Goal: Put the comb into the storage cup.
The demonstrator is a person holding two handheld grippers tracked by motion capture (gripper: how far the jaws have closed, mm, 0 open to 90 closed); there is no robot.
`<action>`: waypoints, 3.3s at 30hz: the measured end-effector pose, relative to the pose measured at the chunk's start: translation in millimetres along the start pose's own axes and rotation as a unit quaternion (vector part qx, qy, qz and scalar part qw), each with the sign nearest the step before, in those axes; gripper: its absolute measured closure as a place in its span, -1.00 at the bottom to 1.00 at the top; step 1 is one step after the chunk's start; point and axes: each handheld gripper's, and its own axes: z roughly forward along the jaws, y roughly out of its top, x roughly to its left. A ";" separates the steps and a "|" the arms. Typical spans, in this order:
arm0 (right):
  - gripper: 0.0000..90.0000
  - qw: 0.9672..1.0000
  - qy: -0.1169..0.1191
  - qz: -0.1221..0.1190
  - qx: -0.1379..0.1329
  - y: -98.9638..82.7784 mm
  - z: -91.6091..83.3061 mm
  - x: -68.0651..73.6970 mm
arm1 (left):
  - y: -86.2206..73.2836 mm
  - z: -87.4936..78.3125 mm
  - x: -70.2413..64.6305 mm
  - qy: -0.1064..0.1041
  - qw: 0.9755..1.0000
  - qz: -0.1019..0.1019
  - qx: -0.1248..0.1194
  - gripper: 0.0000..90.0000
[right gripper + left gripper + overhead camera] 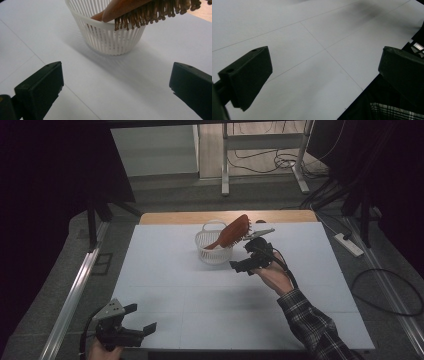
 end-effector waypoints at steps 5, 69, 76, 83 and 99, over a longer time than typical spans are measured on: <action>-1.00 1.000 0.012 0.001 -0.013 -3.7 -7.2 0.9 | -0.1 -0.7 0.0 0.002 1.000 -0.001 0.001 -1.00; -1.00 0.998 0.051 -0.013 -0.042 -59.5 -51.1 -4.4 | 0.0 0.2 0.6 -0.005 1.000 -0.001 0.003 -0.99; -1.00 0.998 0.043 -0.006 -0.041 -67.1 -56.4 -9.1 | -0.1 0.0 1.1 -0.005 1.000 -0.002 0.002 -0.99; -1.00 0.998 0.040 -0.001 -0.042 -73.0 -63.1 -10.5 | 0.0 0.0 1.1 -0.005 1.000 -0.003 0.002 -0.99; -1.00 0.999 0.030 0.003 -0.039 -89.2 -79.1 -15.4 | 0.0 0.1 1.1 -0.005 1.000 -0.003 0.002 -0.99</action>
